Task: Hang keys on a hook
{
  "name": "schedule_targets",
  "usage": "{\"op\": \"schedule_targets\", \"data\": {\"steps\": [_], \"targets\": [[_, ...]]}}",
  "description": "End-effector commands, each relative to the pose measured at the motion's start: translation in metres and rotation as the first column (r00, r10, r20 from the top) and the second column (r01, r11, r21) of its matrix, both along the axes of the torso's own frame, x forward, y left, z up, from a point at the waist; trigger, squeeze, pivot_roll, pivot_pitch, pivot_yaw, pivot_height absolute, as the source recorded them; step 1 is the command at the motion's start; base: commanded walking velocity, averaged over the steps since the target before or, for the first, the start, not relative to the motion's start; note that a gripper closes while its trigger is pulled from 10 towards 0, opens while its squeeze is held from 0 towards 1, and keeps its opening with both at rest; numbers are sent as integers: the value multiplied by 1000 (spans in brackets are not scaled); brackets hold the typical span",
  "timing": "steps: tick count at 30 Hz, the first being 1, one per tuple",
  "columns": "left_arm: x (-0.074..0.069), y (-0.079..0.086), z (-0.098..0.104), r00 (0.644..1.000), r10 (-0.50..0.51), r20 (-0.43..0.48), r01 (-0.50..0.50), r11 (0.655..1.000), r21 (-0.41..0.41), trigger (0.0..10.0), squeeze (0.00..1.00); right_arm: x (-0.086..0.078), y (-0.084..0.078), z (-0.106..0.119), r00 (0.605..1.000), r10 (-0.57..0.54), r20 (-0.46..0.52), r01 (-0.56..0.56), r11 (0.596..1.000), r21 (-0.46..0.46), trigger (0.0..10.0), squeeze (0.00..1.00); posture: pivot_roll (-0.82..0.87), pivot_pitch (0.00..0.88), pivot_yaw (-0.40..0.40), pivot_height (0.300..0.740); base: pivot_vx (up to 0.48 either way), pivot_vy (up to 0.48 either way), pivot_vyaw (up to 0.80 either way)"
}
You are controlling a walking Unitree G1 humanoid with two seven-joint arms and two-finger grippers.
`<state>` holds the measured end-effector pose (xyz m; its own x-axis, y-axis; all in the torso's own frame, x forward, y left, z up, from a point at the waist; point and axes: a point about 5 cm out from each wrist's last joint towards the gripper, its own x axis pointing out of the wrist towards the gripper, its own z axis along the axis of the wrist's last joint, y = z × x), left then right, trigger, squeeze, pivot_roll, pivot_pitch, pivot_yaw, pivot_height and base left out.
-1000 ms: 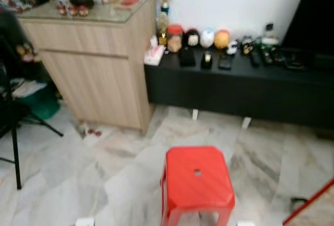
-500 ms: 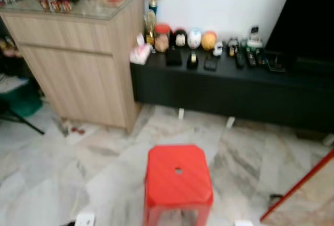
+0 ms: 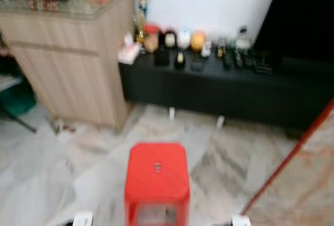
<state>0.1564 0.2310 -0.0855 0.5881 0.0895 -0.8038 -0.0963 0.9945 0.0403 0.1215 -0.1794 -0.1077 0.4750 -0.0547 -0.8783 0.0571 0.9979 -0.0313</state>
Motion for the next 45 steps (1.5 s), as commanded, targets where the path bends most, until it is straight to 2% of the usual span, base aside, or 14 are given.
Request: {"op": "schedule_targets", "data": {"steps": [1, 37, 45], "targets": [[-5, 3, -2, 1000, -5, -20, 5, 1000, 9, 10000, 0, 5, -1, 2, 1000, -17, 15, 17, 1000, -1, 10000, 0, 110, 5, -58, 740, 0, -296, 0], [-5, 4, -1, 1000, -15, -18, 15, 1000, 12, 10000, 0, 4, 0, 1, 999, -36, 18, 36, 999, -4, 10000, 0, 94, 9, -49, 740, 0, -251, 0], [-6, 6, -1, 999, -24, -24, 24, 1000, 18, 10000, 0, 2, 2, 1, 998, -68, 18, 68, 998, -3, 10000, 0, 94, 0, -37, 740, 0, -284, 0]]}}
